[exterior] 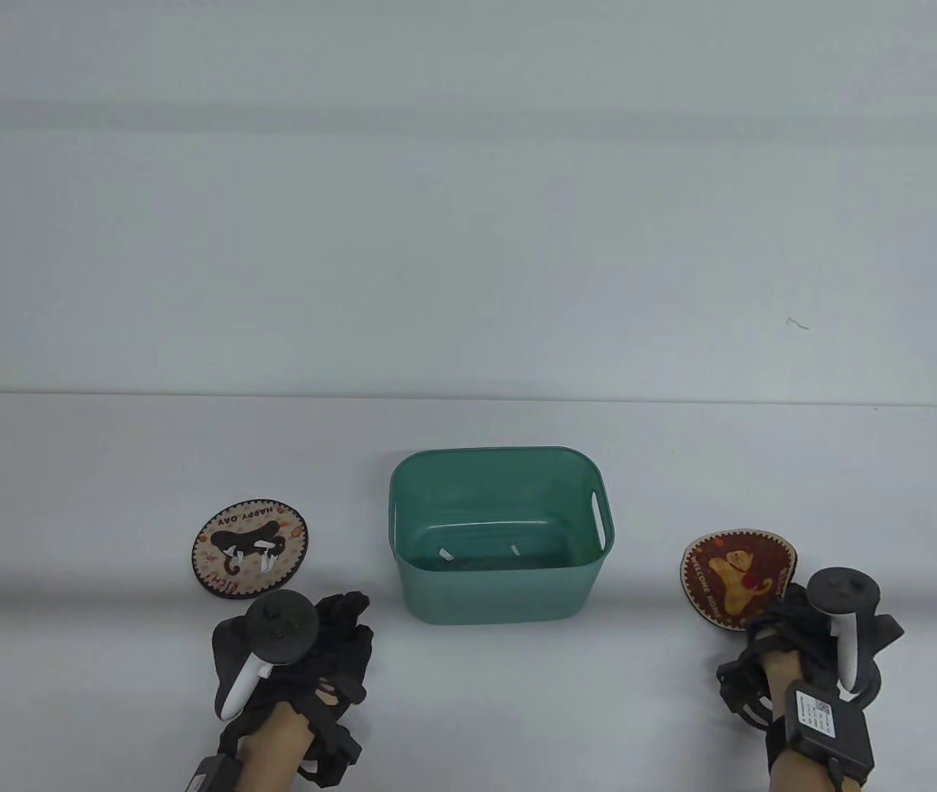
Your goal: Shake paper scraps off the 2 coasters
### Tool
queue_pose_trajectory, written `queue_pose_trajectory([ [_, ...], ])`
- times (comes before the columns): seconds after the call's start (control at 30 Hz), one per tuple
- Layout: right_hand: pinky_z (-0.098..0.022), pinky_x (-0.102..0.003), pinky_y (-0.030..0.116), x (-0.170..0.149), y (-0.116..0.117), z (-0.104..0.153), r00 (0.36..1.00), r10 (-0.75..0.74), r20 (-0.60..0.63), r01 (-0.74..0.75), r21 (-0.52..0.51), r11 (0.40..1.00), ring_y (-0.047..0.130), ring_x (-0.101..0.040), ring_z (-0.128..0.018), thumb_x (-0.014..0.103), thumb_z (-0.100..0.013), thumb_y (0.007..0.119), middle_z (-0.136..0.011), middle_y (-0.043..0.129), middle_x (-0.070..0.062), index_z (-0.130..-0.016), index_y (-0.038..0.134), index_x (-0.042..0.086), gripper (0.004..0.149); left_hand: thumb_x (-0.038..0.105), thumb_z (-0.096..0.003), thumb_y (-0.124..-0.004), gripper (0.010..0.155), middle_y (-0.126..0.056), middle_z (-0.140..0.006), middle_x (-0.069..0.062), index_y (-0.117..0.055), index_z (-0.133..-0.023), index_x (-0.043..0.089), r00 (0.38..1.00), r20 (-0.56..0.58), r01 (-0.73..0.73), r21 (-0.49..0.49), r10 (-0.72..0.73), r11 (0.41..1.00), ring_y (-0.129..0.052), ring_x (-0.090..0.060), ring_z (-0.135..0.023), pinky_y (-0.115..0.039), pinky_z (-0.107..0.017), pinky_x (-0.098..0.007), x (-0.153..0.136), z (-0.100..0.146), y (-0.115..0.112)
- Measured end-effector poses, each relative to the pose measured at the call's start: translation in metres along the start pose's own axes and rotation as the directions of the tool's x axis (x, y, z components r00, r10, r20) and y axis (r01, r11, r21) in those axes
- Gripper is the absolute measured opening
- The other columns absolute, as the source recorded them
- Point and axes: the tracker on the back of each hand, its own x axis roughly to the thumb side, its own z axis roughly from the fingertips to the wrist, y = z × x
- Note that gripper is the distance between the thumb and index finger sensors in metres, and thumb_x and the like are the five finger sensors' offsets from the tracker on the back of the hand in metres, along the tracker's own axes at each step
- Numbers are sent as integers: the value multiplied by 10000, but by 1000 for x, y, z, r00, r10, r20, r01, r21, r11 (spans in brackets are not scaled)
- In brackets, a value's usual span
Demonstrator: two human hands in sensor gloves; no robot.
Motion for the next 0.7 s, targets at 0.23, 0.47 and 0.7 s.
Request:
queue_pose_trajectory([
  [0.23, -571, -447, 588, 7, -12, 15, 997, 59, 40, -56, -63, 996, 619, -316, -789, 368, -435, 759, -966, 458, -144, -946, 251, 198, 740, 401, -484, -696, 552, -578, -1014, -124, -600, -984, 188, 1000, -8, -17, -5, 17, 1000, -591, -438, -913, -622, -634, -512, -6, -2, -1],
  [0.47, -590, -457, 586, 55, -27, 77, 934, -65, 351, 81, -29, 996, 617, -316, -815, 382, -441, 748, -976, 465, -135, -951, 321, 209, 687, 401, -486, -693, 555, -563, -1020, -116, -580, -990, 195, 999, -28, -40, 42, 41, 998, -583, -431, -919, -619, -638, -508, -15, -2, 2],
  [0.7, -599, -465, 577, 88, -9, 148, 817, -102, 567, 18, 152, 988, 605, -325, -826, 396, -448, 738, -986, 455, -143, -952, 372, 210, 651, 320, -488, -752, 534, -566, -1021, -105, -586, -982, 203, 968, -152, -163, 227, 200, 960, -603, -414, -922, -640, -629, -491, -34, -4, 32],
])
